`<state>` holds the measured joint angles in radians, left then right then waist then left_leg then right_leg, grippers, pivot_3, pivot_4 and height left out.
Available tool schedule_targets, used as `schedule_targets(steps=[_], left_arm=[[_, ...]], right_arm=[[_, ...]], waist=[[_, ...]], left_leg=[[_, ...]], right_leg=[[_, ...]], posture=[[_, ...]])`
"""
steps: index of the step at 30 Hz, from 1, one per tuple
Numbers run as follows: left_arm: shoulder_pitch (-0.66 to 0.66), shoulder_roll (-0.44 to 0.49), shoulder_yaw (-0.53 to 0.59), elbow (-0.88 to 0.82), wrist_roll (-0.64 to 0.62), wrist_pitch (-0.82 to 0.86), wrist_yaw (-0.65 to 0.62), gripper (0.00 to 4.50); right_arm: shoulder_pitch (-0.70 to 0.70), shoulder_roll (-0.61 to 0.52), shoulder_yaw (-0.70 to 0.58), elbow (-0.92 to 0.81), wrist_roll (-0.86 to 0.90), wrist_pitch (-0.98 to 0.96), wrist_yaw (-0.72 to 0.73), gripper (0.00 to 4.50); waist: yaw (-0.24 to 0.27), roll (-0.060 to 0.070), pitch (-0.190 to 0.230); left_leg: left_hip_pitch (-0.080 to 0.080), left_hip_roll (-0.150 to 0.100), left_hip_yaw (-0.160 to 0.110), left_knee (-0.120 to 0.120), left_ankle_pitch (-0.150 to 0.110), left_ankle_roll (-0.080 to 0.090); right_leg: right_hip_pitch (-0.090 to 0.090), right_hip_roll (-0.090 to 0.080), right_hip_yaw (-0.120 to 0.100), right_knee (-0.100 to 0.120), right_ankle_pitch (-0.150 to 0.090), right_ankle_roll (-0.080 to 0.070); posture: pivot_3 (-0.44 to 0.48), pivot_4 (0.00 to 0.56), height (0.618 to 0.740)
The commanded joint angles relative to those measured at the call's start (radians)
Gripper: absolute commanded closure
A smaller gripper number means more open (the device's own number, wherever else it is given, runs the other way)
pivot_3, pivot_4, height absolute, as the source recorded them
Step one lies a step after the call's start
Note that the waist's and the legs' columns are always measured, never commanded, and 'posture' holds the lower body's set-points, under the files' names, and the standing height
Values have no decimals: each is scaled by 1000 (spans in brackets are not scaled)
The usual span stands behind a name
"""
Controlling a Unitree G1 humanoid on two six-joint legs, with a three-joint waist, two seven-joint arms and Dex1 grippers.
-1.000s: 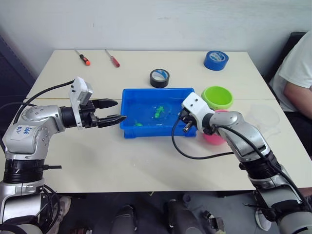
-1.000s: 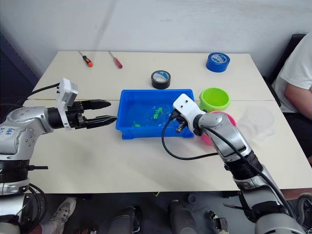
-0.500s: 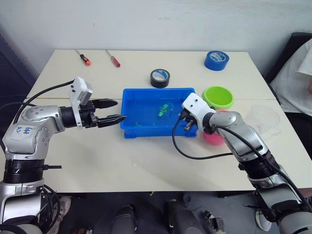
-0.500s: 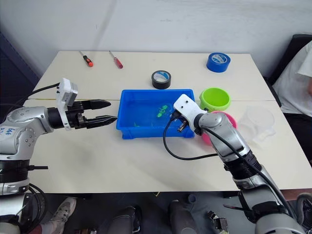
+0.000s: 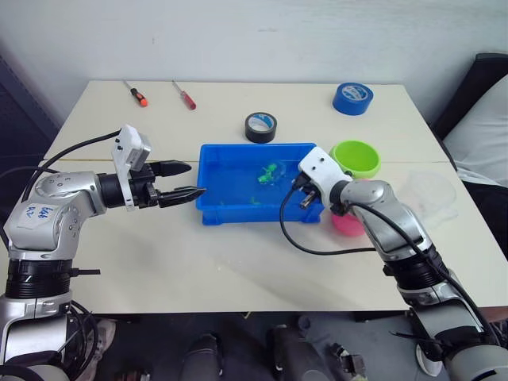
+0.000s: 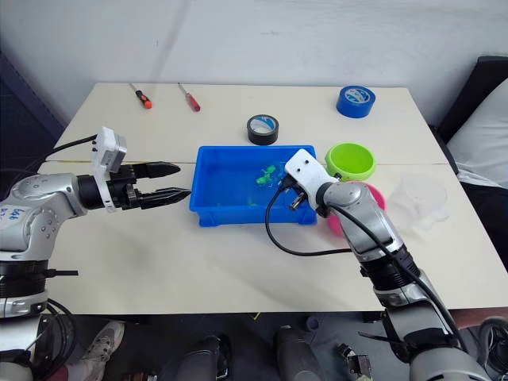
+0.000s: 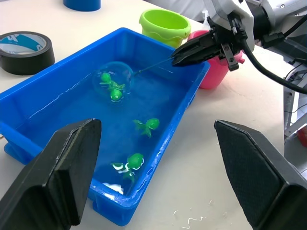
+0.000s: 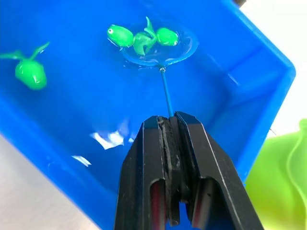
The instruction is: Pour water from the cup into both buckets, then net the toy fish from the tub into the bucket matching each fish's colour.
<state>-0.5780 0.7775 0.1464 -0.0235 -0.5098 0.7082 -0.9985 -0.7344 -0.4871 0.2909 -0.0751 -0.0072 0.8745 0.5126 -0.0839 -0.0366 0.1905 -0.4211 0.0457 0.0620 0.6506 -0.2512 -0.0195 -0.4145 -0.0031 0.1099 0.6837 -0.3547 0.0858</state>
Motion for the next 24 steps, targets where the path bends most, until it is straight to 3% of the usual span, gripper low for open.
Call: schedule_targets(steps=[1, 7, 16, 24], left_arm=[[-13, 9, 23, -19, -20, -14, -2, 378], [-12, 8, 22, -18, -19, -15, -3, 378], [-12, 7, 21, -16, -19, -16, -4, 378], [-11, 8, 21, -16, -18, -17, -4, 378]], right_arm=[[-23, 10, -48, -25, 3, -17, -9, 4500], [-21, 14, -57, -46, 9, -19, 7, 4500], [28, -102, 66, -100, -44, -38, 112, 4500], [21, -124, 68, -64, -92, -66, 98, 4500]], waist=[[-1, 0, 0], [-1, 0, 0], [0, 0, 0], [1, 0, 0]], left_leg=[[0, 0, 0, 0, 0, 0], [0, 0, 0, 0, 0, 0], [0, 0, 0, 0, 0, 0], [0, 0, 0, 0, 0, 0]], right_leg=[[0, 0, 0, 0, 0, 0], [0, 0, 0, 0, 0, 0], [0, 0, 0, 0, 0, 0], [0, 0, 0, 0, 0, 0]], posture=[[0, 150, 734], [0, 150, 734], [0, 150, 734], [0, 150, 734]])
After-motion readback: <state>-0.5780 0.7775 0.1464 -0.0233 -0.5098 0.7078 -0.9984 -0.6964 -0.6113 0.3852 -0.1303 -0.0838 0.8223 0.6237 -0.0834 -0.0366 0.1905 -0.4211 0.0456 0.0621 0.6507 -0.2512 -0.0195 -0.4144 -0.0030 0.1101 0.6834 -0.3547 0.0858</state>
